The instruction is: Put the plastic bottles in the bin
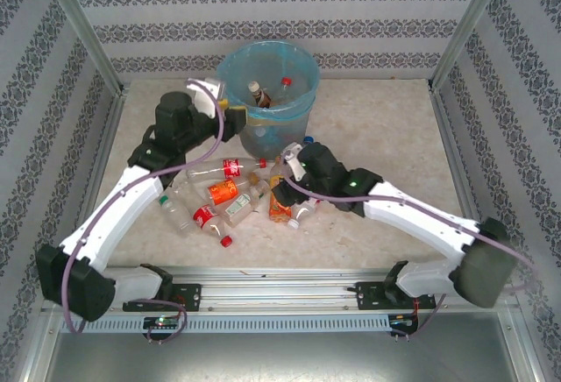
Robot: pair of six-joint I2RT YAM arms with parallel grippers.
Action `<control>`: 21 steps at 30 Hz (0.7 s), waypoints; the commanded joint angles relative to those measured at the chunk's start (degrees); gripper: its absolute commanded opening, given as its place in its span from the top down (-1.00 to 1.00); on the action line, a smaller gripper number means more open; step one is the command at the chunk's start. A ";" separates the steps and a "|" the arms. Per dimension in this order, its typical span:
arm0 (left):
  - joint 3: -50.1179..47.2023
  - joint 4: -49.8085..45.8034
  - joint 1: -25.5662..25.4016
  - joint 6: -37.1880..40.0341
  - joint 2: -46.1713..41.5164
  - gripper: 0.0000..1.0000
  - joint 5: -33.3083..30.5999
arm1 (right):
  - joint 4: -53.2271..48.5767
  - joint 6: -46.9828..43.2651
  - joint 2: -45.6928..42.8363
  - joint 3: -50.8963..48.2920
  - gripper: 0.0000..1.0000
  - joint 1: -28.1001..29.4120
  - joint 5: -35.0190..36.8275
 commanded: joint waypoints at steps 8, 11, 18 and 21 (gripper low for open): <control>-10.77 1.56 -0.30 6.47 -15.08 -0.34 -16.06 | -3.21 18.16 11.87 2.34 -0.64 1.06 6.30; -11.61 2.61 -0.30 7.09 -16.31 -0.35 -17.76 | -3.29 19.49 14.96 3.27 -0.65 1.15 6.58; -9.99 3.36 -0.30 7.71 -14.93 -0.37 -16.84 | -2.12 20.25 21.28 5.98 -0.52 1.15 5.62; -9.66 3.28 -0.31 7.45 -14.81 -0.38 -16.31 | -1.82 20.48 23.23 6.73 -0.52 1.04 5.36</control>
